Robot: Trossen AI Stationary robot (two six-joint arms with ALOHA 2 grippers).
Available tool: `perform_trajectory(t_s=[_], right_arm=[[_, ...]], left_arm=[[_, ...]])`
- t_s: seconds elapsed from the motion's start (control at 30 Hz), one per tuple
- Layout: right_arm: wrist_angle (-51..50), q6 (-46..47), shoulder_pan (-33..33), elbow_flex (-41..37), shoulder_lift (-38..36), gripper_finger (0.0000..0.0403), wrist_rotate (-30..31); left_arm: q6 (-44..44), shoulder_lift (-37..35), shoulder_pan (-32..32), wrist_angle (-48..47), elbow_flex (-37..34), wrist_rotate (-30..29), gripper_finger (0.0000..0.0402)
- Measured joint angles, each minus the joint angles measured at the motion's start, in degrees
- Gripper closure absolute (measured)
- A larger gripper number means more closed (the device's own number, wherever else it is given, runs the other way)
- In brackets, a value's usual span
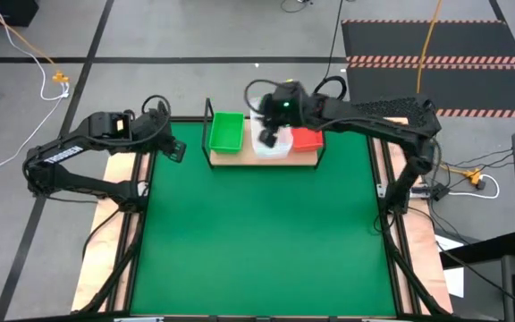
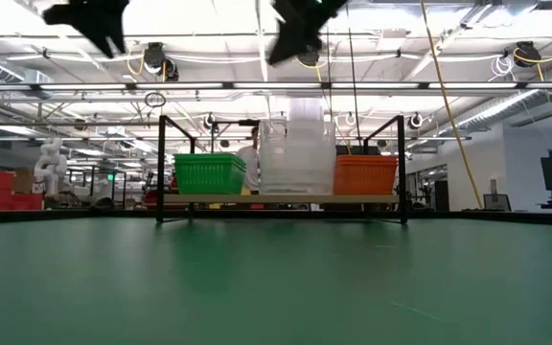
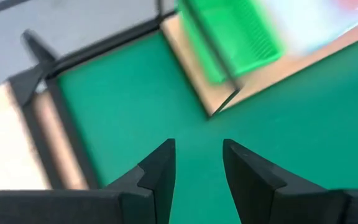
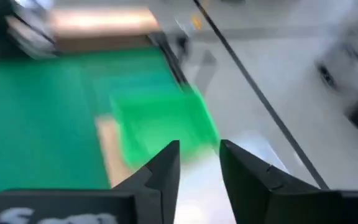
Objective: Stack baskets on shelf by color
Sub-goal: Adjust the orange bins on the shelf
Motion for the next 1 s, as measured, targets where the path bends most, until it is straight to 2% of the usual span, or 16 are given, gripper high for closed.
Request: perform_trajectory(t_s=[0.07,0.23,0.37,0.53,0.7,0.9,1.0], right_arm=[[-4.4,0.7,-1.8,-3.4,-3.1,0.0302,2.3],[-14.6,2.8,-6.5,-14.6,-12.1,0.0331,2.6],[-13.7,9.5,-9.4,-25.9,-21.3,0.0355,3.6],[-5.1,20.8,-12.7,-39.0,-34.1,0.0392,8.6],[3.8,31.5,-17.1,-54.2,-42.5,0.0400,8.4],[28.1,45.8,-23.5,-74.5,-51.4,0.0402,4.0],[40.8,54.4,-27.2,-83.6,-52.9,0.0402,0.0]], left_arm=[[1.4,0.0,0.0,4.3,0.0,0.0,0.0268],[4.9,1.1,-0.9,12.4,0.0,0.3,0.0268],[5.8,2.9,-1.9,13.5,0.0,0.3,0.0268],[6.1,6.2,-2.7,13.5,0.0,0.4,0.0268],[6.3,9.6,-2.7,13.6,0.0,2.4,0.0268],[6.1,11.5,-3.5,13.6,0.0,4.4,0.0268],[5.9,11.3,-3.5,13.6,0.0,4.6,0.0268]])
